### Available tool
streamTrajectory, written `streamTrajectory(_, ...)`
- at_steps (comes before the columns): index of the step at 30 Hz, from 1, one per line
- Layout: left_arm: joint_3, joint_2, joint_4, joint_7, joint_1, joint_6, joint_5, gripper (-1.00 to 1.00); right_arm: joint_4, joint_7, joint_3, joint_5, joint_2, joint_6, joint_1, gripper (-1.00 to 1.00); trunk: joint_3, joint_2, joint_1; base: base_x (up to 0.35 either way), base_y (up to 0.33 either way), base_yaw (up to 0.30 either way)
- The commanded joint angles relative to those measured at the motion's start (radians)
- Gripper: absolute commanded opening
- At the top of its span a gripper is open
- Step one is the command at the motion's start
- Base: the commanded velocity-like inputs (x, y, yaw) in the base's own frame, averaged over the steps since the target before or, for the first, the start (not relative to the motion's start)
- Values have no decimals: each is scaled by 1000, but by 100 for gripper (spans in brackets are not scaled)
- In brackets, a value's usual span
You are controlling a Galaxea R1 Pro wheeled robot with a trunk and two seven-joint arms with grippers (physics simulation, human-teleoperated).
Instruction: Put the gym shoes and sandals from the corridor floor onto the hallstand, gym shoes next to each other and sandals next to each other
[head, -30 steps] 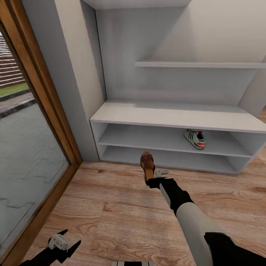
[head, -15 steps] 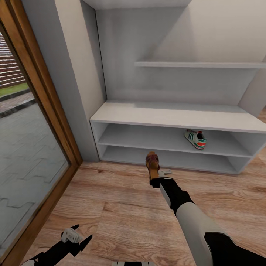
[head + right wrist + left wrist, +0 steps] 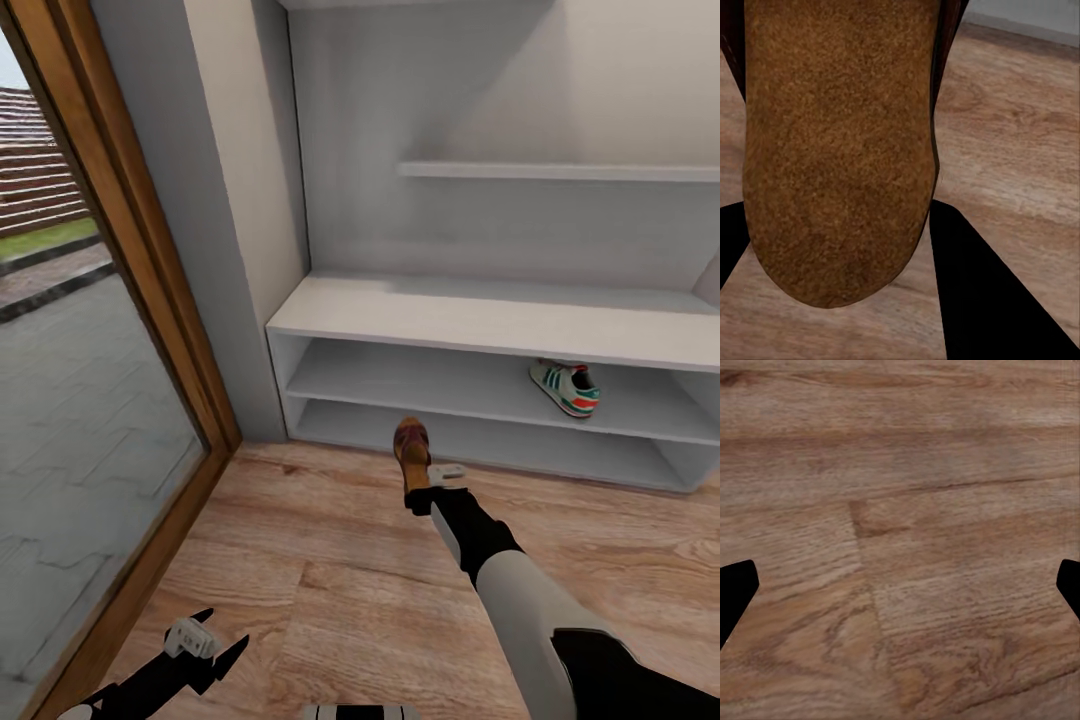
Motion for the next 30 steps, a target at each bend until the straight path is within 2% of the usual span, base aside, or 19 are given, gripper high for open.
streamTrajectory(1, 3, -2, 0, -3, -1, -9, -11, 100, 0, 1, -7, 7, 1, 6, 0, -100, -2, 0, 0, 109, 91, 101)
streamTrajectory(17, -2, -8, 4, 1, -1, -8, -12, 100, -12, -7, -9, 7, 1, 5, 0, -100, -4, 0, 0, 47, 14, 16)
streamTrajectory(23, -3, -8, 6, 3, -1, -8, -13, 100, -67, -27, -10, 6, 1, 7, -1, -100, -4, 0, 0, 15, 0, 0)
streamTrajectory(30, -5, -9, 7, 3, -1, -8, -13, 100, -79, -28, -10, 6, 1, 6, -1, -100, -4, 0, 0, 26, 0, 0)
